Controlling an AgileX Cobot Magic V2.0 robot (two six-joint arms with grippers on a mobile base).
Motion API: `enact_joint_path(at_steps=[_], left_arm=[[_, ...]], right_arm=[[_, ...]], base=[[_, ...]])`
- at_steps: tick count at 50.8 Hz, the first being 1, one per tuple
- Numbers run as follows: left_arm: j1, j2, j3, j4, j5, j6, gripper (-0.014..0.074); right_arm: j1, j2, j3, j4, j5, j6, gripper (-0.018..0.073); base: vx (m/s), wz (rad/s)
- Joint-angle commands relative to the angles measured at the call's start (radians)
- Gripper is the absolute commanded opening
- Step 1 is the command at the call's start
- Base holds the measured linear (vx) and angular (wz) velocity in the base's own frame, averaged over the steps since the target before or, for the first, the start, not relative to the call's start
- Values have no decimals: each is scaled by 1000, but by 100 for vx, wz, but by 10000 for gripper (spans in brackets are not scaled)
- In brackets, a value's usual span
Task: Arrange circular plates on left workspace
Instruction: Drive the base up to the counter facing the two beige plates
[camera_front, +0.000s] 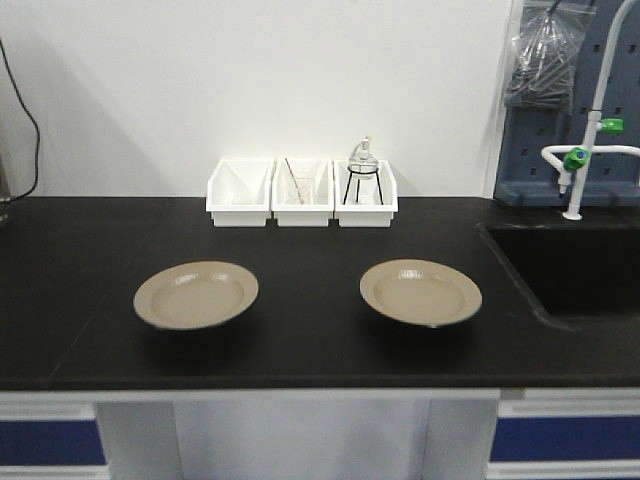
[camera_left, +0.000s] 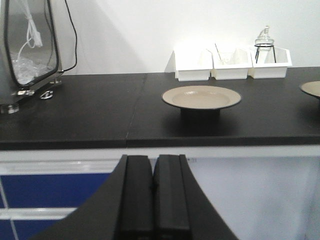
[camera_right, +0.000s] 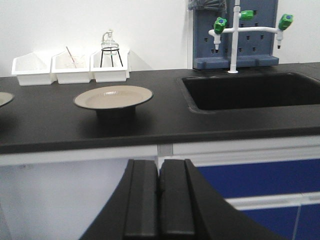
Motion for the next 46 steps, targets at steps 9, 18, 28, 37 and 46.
enact_joint_path(at_steps=[9,18,28,37,46], left_arm=[[3,-14,20,-1,-80,-8,0],[3,-14,20,-1,-80,-8,0],[3,-14,20,-1,-80,-8,0],[3,-14,20,-1,-80,-8,0],[3,-14,20,-1,-80,-8,0]], right_arm=[[-4,-8,18,-8,-80,-2,-1],[-4,-8,18,-8,-80,-2,-1],[-4,-8,18,-8,-80,-2,-1],[-4,-8,18,-8,-80,-2,-1],[-4,-8,18,-8,-80,-2,-1]], base=[[52,-1],[51,-2],[48,1],[45,0],[36,-3]])
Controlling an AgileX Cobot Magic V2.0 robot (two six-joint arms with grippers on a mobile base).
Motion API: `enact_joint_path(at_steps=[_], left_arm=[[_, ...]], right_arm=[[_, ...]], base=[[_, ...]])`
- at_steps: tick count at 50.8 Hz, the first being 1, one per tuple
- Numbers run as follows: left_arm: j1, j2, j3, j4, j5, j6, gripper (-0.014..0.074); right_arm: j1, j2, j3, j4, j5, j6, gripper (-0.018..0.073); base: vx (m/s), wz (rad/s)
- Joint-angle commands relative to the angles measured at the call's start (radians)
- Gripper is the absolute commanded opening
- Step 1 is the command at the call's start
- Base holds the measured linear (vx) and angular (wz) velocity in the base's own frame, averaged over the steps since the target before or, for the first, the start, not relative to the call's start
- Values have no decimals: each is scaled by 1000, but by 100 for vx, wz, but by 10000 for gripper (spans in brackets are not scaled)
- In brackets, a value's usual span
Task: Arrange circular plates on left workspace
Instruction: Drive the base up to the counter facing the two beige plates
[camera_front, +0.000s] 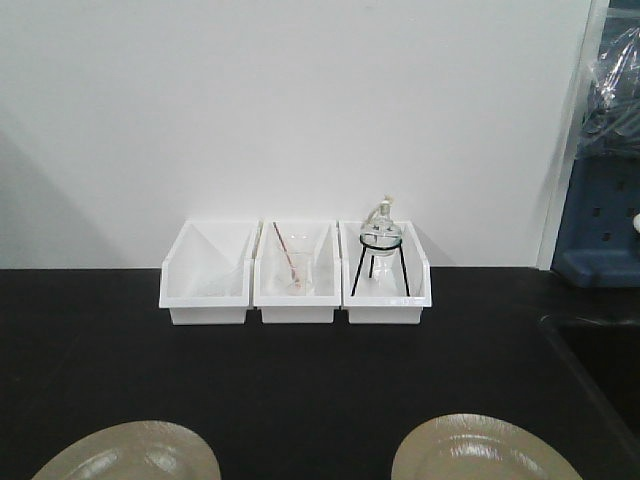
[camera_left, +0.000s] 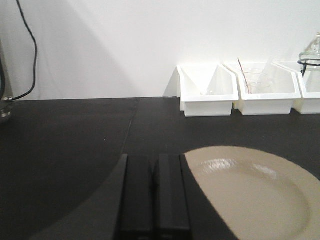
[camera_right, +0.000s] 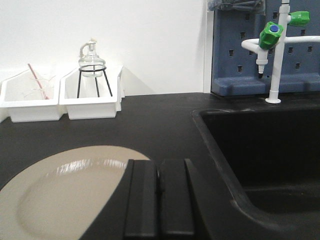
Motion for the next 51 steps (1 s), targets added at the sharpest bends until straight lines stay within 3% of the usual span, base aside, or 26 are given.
enact_joint_path(at_steps=[1,41,47,51], left_arm=[[3,-14,20,-1,-80,-8,0],[3,-14,20,0,-80,-6,0],[3,-14,19,0,-152,-7,0],[3,-14,9,-48,-222,-72,0]], right_arm=[[-4,-8,18,-8,-80,-2,-1],[-4,-8,18,-8,-85,-2,-1],[-4,-8,17,-5,-151,3,-1],[-3,-8,7,95,-221,109,-1]], base=[[29,-6],[11,-4],[0,0],[0,0]])
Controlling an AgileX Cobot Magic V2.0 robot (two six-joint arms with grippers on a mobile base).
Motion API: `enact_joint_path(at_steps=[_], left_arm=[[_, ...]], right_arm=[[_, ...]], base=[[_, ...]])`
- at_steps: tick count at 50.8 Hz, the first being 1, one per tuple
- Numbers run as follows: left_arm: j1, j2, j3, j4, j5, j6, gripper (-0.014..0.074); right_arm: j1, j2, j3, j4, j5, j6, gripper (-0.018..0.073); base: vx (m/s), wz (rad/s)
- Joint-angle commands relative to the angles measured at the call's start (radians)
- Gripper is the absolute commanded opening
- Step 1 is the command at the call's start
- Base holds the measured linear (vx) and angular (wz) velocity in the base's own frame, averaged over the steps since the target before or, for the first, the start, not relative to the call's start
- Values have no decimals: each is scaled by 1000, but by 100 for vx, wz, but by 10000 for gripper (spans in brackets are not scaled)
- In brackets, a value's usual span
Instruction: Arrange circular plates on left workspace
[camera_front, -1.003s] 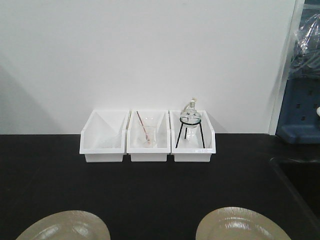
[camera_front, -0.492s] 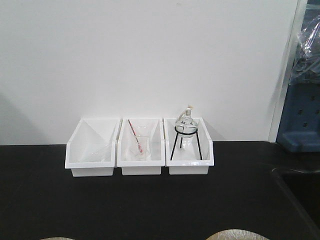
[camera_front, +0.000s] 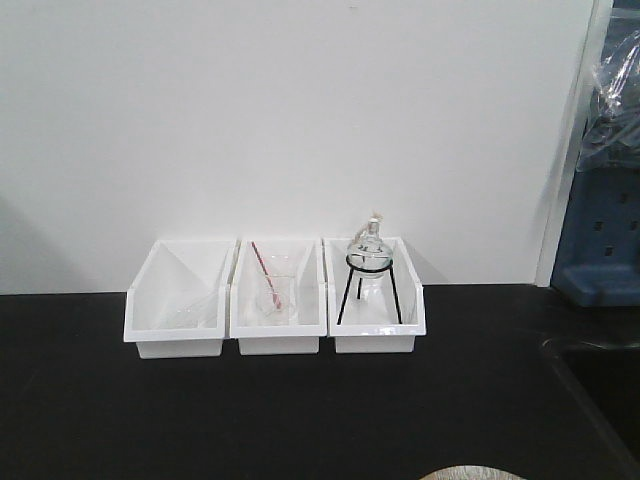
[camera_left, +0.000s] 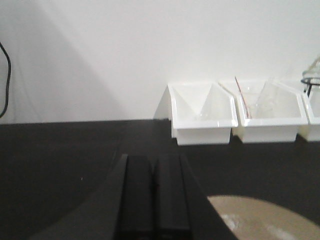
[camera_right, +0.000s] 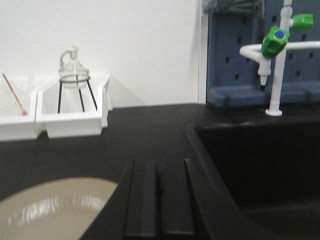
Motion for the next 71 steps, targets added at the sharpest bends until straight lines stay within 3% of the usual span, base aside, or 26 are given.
enact_joint_path(at_steps=[1,4,7,15,21,25,28,34,36,41,45,50,62,67,71], left_arm=[[2,-14,1,-90,-167,-102,0],[1,-14,-34,-183,-140,-218,0],[1,-10,-89,-213,-52,-272,0],[-17,103,-265,-220,214,-250,0],[-73,277,-376,-399,360,-189,0],[-123,433,-433,-606,402,-34,0],[-160,542,-474,-840,432,146,0],[-184,732,-536,-1203,532,461,0],[-184,790,-546,-1304,570,549,0],[-183,922,-550,-1452,613,670,0],[-156,1019,-550,-1484,611,690,0],[-58,1102,-550,-1462,634,690,0],[325,1171,-550,-1384,881,690,0],[490,1170,-550,-1339,954,689,0],[553,1173,-550,-1240,936,669,0]], right_arm=[[-3,-8,4,89,-169,97,-1],[-2,-5,-40,194,-128,210,-1],[-1,17,-85,262,-49,278,-1],[2,184,-256,404,180,302,-1],[47,397,-372,598,314,174,-1],[97,557,-435,784,384,-29,-1],[152,685,-493,955,439,-226,-1],[217,900,-576,1271,550,-568,-1],[220,967,-596,1365,598,-654,-1],[205,1091,-627,1497,692,-787,-1],[176,1149,-638,1507,736,-811,-1],[90,1194,-639,1462,818,-810,-1],[-187,1215,-639,1345,1005,-815,-1],[-247,1215,-639,1327,985,-829,-1],[-255,1215,-639,1312,927,-857,-1]], base=[[0,0],[0,0],[0,0],[0,0],[0,0],[0,0],[0,0],[0,0],[0,0],[0,0],[0,0],[0,0],[0,0],[0,0],[0,0]])
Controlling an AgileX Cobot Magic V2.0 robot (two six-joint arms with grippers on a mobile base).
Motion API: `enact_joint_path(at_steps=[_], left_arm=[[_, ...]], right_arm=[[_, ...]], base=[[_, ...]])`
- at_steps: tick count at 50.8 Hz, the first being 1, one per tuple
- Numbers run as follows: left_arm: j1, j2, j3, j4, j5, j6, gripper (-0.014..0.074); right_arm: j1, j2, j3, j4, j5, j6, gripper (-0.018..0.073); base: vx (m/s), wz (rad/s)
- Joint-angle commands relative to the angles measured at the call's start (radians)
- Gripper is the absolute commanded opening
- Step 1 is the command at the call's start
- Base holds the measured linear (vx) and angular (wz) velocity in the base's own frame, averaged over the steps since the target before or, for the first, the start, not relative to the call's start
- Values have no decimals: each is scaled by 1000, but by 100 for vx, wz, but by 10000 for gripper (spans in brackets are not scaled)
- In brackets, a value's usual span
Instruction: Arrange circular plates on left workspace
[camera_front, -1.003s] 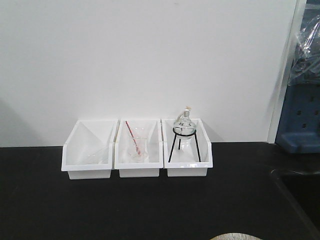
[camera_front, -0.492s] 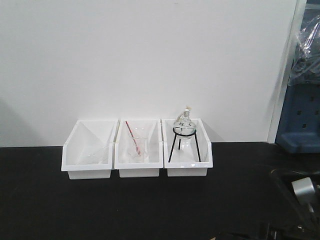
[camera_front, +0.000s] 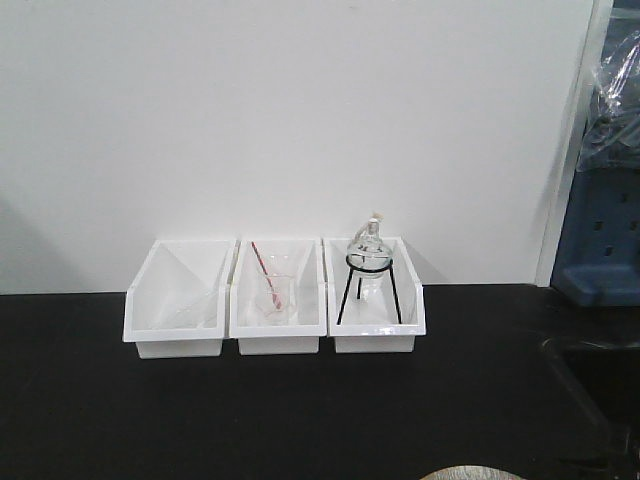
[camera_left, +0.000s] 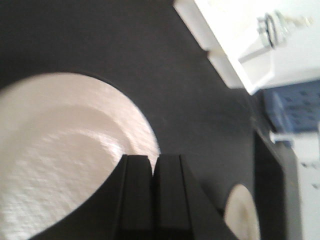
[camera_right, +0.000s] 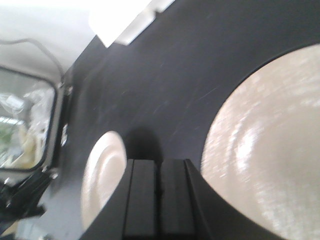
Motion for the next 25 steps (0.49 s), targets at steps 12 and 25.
enact_joint_path(at_steps=[12,25], left_arm=[[55,-15,-30,409,-97,-215,0],[55,-15,-30,656,-148,-335,3]], right_arm=[[-14,-17,-29,31,-86,-81,-1],[3,-17,-29,36,-108,-81,-1]], base=[[0,0],[0,0]])
